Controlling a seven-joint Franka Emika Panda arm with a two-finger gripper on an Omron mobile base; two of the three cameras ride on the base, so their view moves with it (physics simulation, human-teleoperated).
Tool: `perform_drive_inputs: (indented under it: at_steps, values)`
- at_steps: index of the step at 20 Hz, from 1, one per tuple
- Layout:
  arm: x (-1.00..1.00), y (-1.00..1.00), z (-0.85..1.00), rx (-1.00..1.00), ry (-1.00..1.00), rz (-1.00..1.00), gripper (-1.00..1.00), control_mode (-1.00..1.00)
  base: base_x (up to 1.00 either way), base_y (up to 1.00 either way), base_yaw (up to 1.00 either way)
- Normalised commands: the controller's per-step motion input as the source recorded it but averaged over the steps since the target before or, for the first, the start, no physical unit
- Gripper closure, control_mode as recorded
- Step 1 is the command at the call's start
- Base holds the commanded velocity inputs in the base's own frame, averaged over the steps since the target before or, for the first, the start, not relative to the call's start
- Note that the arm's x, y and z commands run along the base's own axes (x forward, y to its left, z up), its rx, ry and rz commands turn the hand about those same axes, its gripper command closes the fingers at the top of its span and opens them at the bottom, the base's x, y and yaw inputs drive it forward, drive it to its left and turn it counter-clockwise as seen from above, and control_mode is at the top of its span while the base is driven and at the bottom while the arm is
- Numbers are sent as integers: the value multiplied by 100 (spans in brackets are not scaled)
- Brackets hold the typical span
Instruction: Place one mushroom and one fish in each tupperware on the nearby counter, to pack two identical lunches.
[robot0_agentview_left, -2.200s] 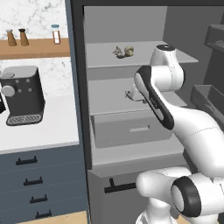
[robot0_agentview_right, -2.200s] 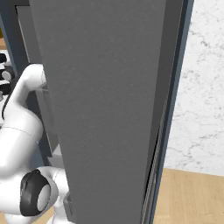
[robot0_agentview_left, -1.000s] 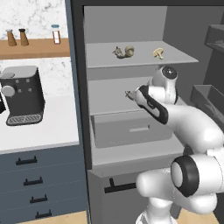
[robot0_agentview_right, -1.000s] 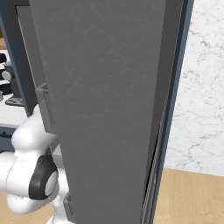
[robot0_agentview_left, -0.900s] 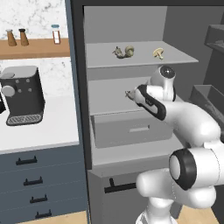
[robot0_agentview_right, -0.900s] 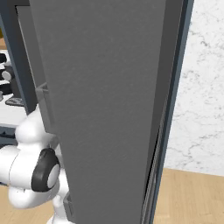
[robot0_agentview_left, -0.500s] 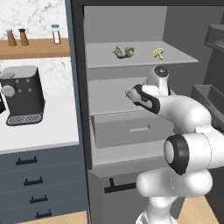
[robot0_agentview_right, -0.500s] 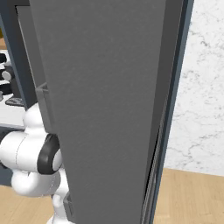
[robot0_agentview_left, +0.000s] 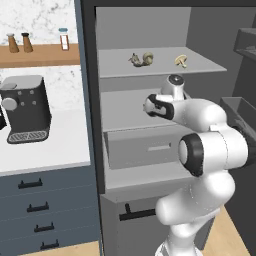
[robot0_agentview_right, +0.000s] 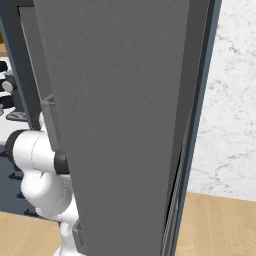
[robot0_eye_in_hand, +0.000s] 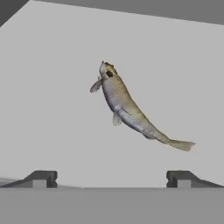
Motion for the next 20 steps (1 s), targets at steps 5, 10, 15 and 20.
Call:
perform_drive_inputs:
  at_steps: [5,10,15,20]
  values:
    - [50,-1,-31,-3,5,0,-100,-100,0,0,0]
    - [42,-10,-39,-3,3,0,-100,-100,0,0,0]
    - [33,-3,-34,-1,1,0,-100,-100,0,0,0]
    - [41,-8,-25,0,0,0,-100,-100,0,0,0]
